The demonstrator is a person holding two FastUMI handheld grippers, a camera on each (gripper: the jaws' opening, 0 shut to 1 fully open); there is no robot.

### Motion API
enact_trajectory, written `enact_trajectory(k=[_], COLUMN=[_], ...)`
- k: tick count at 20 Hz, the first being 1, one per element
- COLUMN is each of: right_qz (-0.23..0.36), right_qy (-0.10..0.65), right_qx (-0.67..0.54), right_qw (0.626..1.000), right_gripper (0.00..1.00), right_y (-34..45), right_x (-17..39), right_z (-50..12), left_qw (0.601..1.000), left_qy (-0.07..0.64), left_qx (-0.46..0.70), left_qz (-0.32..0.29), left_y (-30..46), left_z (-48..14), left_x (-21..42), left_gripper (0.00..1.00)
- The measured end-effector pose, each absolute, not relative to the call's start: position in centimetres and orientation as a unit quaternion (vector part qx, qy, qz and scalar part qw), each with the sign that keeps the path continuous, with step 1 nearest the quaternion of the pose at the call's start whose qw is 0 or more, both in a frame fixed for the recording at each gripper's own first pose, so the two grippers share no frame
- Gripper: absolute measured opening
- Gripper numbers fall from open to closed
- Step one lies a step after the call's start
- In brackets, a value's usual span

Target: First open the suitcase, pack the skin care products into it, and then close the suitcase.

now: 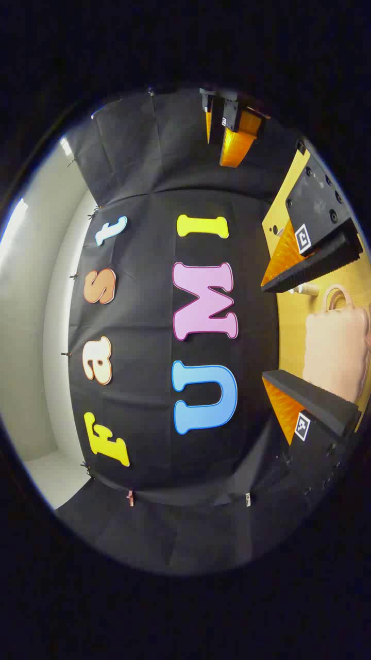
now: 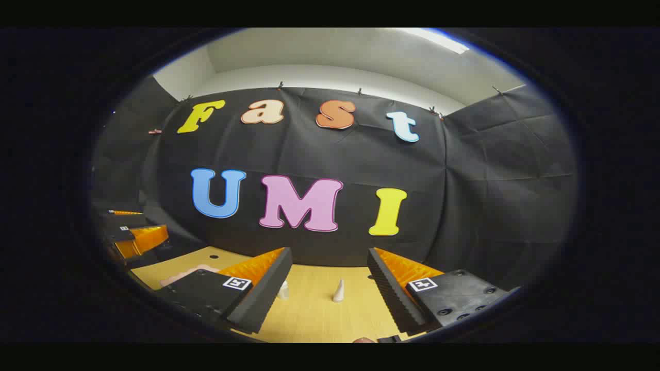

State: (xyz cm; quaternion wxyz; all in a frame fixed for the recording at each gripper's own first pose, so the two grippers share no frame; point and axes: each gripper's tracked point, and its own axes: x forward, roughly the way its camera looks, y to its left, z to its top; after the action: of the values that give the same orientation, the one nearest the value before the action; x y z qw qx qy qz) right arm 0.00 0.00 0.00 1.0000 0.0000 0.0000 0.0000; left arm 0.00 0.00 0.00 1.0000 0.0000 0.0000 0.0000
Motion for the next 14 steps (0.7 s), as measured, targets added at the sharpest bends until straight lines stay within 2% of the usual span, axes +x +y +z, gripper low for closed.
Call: enact_trajectory(k=[4,14], right_qz=[-0.006,-0.014], right_qy=[-0.001,0.008], right_qx=[-0.010,-0.013], right_qw=[1.000,1.000], right_gripper=[0.94,0.94], right_y=[-0.2,-0.3], right_x=[-0.1,-0.1], right_z=[-0.1,-0.3], left_qw=[0.998,0.991], left_qy=[0.017,0.077], left_qx=[0.007,0.040], left_qz=[-0.053,-0.103], left_y=[-3.0,-6.6], left_z=[-1.7,-6.8], left_x=[-0.3,-0.2], left_gripper=[0.95,0.97])
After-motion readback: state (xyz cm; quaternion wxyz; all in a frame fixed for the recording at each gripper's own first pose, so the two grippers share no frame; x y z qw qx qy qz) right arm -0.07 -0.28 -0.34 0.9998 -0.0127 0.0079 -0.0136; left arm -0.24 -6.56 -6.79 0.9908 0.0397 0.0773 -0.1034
